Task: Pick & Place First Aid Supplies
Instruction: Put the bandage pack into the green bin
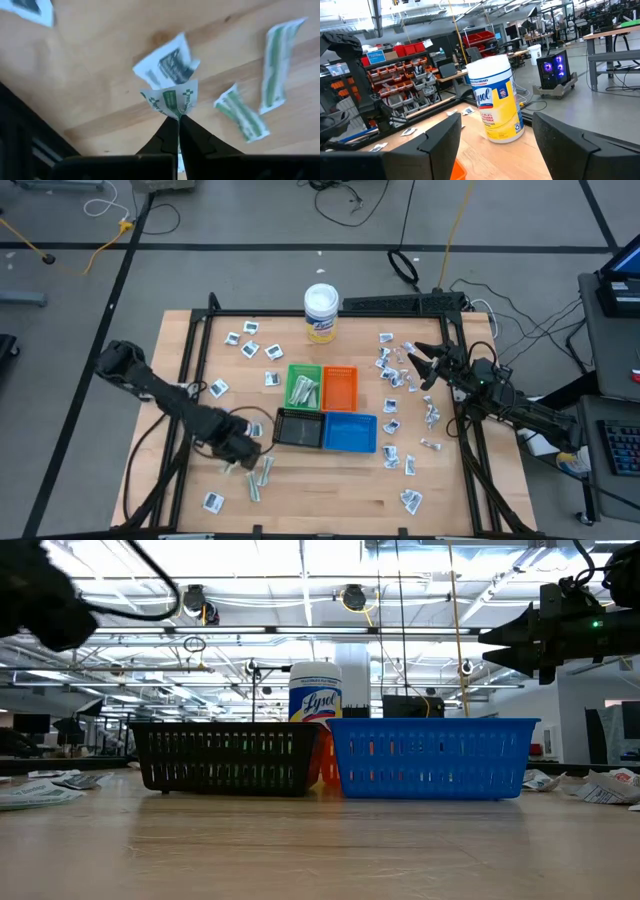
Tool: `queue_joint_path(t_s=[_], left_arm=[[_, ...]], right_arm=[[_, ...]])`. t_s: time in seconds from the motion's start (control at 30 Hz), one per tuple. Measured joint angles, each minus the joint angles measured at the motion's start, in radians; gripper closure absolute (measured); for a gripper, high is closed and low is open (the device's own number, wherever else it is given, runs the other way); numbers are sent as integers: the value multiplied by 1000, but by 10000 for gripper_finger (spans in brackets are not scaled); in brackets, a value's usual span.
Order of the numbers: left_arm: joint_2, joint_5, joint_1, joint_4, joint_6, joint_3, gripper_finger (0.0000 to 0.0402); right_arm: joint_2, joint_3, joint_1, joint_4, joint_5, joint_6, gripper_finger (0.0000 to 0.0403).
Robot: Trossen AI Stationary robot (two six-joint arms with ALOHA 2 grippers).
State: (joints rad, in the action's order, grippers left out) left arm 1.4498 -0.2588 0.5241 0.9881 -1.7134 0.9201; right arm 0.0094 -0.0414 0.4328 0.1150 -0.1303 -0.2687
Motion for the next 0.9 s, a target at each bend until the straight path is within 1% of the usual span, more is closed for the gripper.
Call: queue_joint_path(t_s=[0.27, 0.4, 0.53, 0.67, 0.9], left_arm=[[1, 30, -223, 116, 205, 137, 398], [27, 42, -352, 156, 310, 218, 399], [81, 36, -473, 200, 409, 302, 398], [147, 20, -575, 212, 494, 382, 399], [306, 4, -700, 244, 632, 536, 399]], right_arm=[[0, 0, 0, 0, 0, 0, 160], [0, 0, 0, 0, 0, 0, 160], [0, 0, 0, 0, 0, 0, 160], [0, 0, 0, 0, 0, 0, 160], [0, 0, 0, 0, 0, 0, 160]])
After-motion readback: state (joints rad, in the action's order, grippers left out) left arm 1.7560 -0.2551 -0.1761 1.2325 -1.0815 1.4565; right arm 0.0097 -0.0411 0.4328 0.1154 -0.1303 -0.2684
